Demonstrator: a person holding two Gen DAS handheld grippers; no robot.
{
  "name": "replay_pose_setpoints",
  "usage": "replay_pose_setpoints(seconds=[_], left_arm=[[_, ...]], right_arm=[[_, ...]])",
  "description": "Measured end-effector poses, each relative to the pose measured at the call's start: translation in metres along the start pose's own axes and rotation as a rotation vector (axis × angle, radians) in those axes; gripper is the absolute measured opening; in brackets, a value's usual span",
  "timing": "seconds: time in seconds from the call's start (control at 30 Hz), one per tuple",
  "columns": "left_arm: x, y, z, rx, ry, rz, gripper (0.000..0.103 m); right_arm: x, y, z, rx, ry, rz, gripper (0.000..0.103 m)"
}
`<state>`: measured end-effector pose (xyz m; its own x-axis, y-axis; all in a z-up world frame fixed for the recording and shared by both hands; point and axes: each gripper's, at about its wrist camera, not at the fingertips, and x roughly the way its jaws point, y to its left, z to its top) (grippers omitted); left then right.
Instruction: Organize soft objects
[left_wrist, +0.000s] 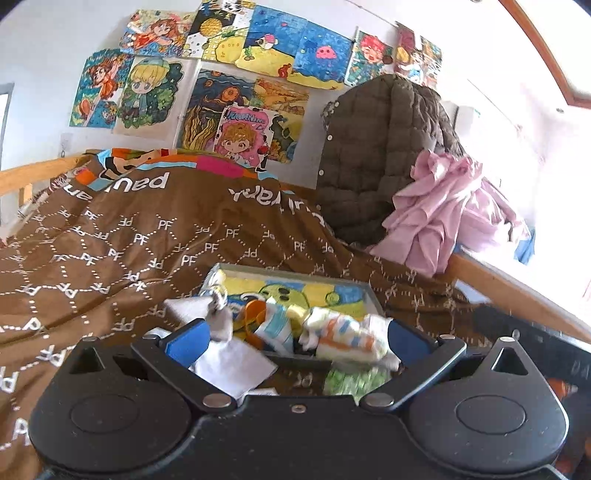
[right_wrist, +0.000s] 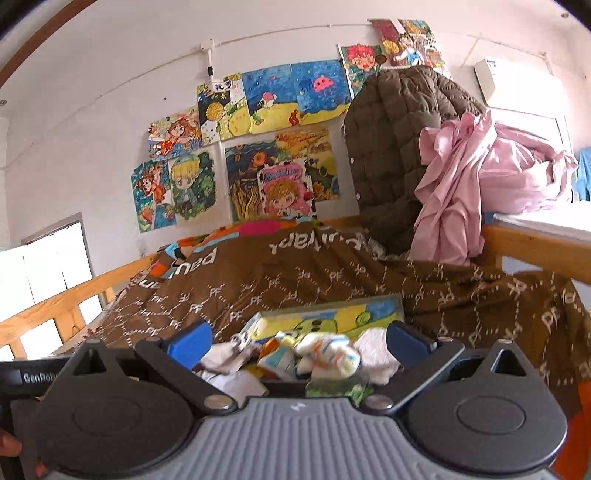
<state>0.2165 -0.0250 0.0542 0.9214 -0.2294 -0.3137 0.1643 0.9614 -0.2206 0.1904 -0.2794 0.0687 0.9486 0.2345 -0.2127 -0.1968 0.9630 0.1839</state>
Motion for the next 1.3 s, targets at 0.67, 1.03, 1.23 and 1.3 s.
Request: replay_pose_setpoints(seconds=[0.67, 1.03, 1.23, 1.3], left_arm=[[-0.060, 0.037, -0.050, 0.010, 0.115, 0.075, 0.102], [-0.056, 0.049, -0.057, 0.000, 0.191, 0.158, 0.102], [-0.048, 0.055, -0.056, -0.009, 0.218, 0.225, 0.102], [-0.046, 0.057, -0.056, 0.009, 0.224, 0.262, 0.102]], right_arm=[[-0.023, 0.046, -0.044, -0.097, 0.194, -0.039, 0.103], [-0.012, 0.057, -0.050, -0.140, 0.257, -0.015, 0.103], [0.000, 0.062, -0.055, -0.143, 0.290, 0.000, 0.103], [0.003, 0.065, -0.057, -0.149, 0.298, 0.009, 0.103]])
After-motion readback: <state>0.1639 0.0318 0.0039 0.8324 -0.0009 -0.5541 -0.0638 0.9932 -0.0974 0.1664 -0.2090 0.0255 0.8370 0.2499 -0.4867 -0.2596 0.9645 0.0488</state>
